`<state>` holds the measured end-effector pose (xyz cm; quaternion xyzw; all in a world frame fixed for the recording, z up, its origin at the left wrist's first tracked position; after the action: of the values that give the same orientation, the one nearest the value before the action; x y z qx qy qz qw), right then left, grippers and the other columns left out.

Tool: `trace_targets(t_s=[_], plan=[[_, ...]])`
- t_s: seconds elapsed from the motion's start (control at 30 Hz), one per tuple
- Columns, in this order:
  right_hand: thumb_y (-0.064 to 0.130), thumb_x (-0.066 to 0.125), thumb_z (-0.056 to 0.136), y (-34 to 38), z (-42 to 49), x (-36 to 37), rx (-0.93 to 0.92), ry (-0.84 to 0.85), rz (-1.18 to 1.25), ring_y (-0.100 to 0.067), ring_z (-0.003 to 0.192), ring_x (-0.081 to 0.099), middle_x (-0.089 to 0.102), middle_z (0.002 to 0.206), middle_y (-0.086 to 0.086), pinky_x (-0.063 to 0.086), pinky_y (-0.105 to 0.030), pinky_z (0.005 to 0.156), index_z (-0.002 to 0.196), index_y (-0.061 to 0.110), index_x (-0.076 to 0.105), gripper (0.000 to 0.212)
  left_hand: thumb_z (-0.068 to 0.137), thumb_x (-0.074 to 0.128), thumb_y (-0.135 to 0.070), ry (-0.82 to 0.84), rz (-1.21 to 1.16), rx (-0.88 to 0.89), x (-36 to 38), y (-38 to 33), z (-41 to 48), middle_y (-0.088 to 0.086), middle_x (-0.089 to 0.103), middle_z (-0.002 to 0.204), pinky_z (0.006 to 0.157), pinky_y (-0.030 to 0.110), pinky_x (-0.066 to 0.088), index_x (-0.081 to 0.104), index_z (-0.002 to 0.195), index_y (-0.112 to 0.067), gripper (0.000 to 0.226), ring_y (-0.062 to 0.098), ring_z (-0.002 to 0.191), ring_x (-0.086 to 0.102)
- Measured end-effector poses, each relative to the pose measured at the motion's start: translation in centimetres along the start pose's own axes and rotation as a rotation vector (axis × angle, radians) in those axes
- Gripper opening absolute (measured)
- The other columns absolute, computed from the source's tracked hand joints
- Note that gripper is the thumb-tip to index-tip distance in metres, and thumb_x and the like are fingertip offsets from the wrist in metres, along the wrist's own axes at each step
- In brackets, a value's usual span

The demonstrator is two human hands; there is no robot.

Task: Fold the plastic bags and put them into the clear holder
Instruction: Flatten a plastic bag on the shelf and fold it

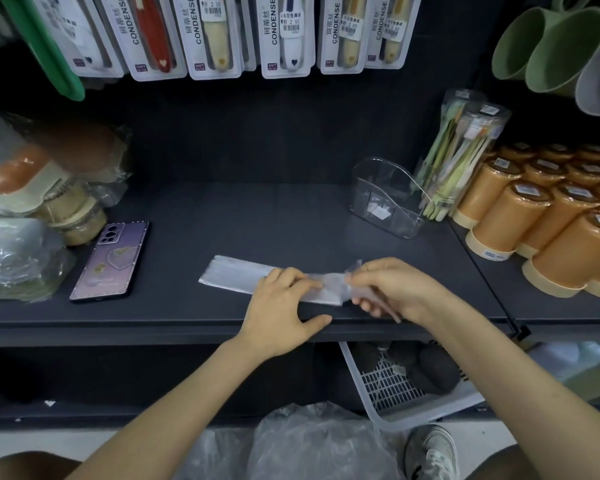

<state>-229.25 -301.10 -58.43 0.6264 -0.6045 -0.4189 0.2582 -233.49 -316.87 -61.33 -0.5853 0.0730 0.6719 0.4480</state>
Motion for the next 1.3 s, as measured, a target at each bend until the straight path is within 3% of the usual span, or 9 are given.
trace_targets(t_s=[0.2, 0.27, 0.37, 0.47, 0.57, 0.73, 1.0, 1.17, 1.3], plan=[[0.029, 0.05, 0.097, 3.4, 0.7, 1.6, 0.005, 0.201, 0.616, -0.016, 0.057, 0.068, 0.071, 0.074, -0.014, 0.056, -0.023, 0.048, 0.092, 0.001, 0.066, 0.033, 0.091, 0.064, -0.024, -0.176, -0.197, -0.173, -1.5, 0.9, 0.5, -0.004, 0.062, 0.076, 0.07, 0.025, 0.043, 0.072, 0.092, -0.016, 0.011, 0.011, 0.073, 0.052], [0.021, 0.043, 0.1, 3.7, 1.3, 1.4, -0.065, 0.147, 0.671, -0.02, 0.064, 0.071, 0.073, 0.085, -0.016, 0.057, -0.025, 0.052, 0.107, -0.001, 0.063, 0.031, 0.095, 0.058, -0.022, -0.176, -0.321, -0.312, -1.7, 1.6, 0.5, -0.002, 0.054, 0.064, 0.06, 0.023, 0.037, 0.065, 0.079, -0.012, 0.02, 0.007, 0.061, 0.043], [0.0, 0.048, 0.094, 2.4, 2.6, 1.9, -0.084, -0.043, 0.392, -0.018, 0.065, 0.066, 0.069, 0.101, -0.013, 0.052, -0.023, 0.047, 0.126, 0.003, 0.055, 0.033, 0.096, 0.055, -0.022, -0.143, -0.579, -0.5, -1.4, 2.8, 0.2, 0.002, 0.059, 0.072, 0.066, 0.024, 0.041, 0.063, 0.084, -0.014, 0.016, 0.008, 0.065, 0.049], [0.009, 0.064, 0.088, 1.1, 3.4, 3.8, -0.068, -0.034, 0.192, -0.011, 0.052, 0.056, 0.069, 0.105, -0.012, 0.034, -0.018, 0.037, 0.12, 0.004, 0.062, 0.032, 0.096, 0.056, -0.017, -0.144, -0.805, -0.551, -1.8, 2.8, -0.1, -0.007, 0.07, 0.086, 0.078, 0.02, 0.048, 0.065, 0.099, -0.02, 0.01, 0.008, 0.083, 0.064], [0.02, 0.068, 0.088, 0.7, 3.8, 5.0, -0.084, 0.017, 0.202, -0.007, 0.047, 0.048, 0.068, 0.09, -0.006, 0.026, -0.016, 0.035, 0.104, 0.005, 0.07, 0.022, 0.096, 0.056, -0.015, -0.109, -0.881, -0.532, -2.1, 2.6, -0.4, -0.01, 0.072, 0.087, 0.079, 0.015, 0.048, 0.062, 0.11, -0.024, 0.018, 0.004, 0.087, 0.066], [0.015, 0.066, 0.088, 0.5, 3.9, 5.4, -0.123, 0.015, 0.285, -0.006, 0.042, 0.043, 0.061, 0.07, -0.003, 0.024, -0.016, 0.033, 0.083, 0.008, 0.067, 0.009, 0.093, 0.059, -0.009, -0.05, -0.979, -0.507, -2.6, 2.3, -0.9, -0.005, 0.072, 0.088, 0.071, 0.013, 0.046, 0.061, 0.114, -0.019, 0.024, 0.004, 0.082, 0.065], [0.011, 0.062, 0.091, 0.6, 2.3, 5.2, -0.272, 0.125, 0.054, -0.006, 0.039, 0.031, 0.048, 0.051, 0.005, 0.018, -0.018, 0.038, 0.08, 0.008, 0.06, 0.011, 0.085, 0.066, -0.018, 0.042, -1.442, -0.709, -3.2, 3.8, -1.3, 0.016, 0.069, 0.113, 0.089, 0.035, 0.055, 0.06, 0.118, -0.004, 0.037, 0.029, 0.105, 0.066], [0.009, 0.066, 0.089, 0.8, 2.0, 4.9, -0.261, 0.164, -0.107, -0.007, 0.041, 0.028, 0.046, 0.051, 0.002, 0.021, -0.016, 0.039, 0.079, 0.007, 0.064, 0.011, 0.09, 0.062, -0.019, -0.067, -1.517, -0.829, -3.7, 5.4, -1.6, 0.018, 0.072, 0.099, 0.074, 0.033, 0.059, 0.059, 0.11, -0.003, 0.025, 0.028, 0.09, 0.071], [0.008, 0.067, 0.087, 1.1, 1.9, 4.8, -0.301, 0.168, -0.303, 0.002, 0.045, 0.046, 0.057, 0.055, 0.01, 0.035, -0.01, 0.046, 0.08, 0.005, 0.067, 0.007, 0.092, 0.063, -0.017, -0.186, -1.454, -0.885, -4.2, 6.5, -1.9, 0.018, 0.071, 0.088, 0.065, 0.03, 0.059, 0.056, 0.097, -0.005, 0.015, 0.027, 0.079, 0.072]])
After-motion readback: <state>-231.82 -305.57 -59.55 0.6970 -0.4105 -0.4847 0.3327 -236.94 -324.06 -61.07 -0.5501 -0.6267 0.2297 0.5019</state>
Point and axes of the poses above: each hand's wrist, its own z-axis towards the middle knuckle, its own x-axis out of the palm, y = z × x, the point moved 6 cm from there along z, towards the middle knuckle
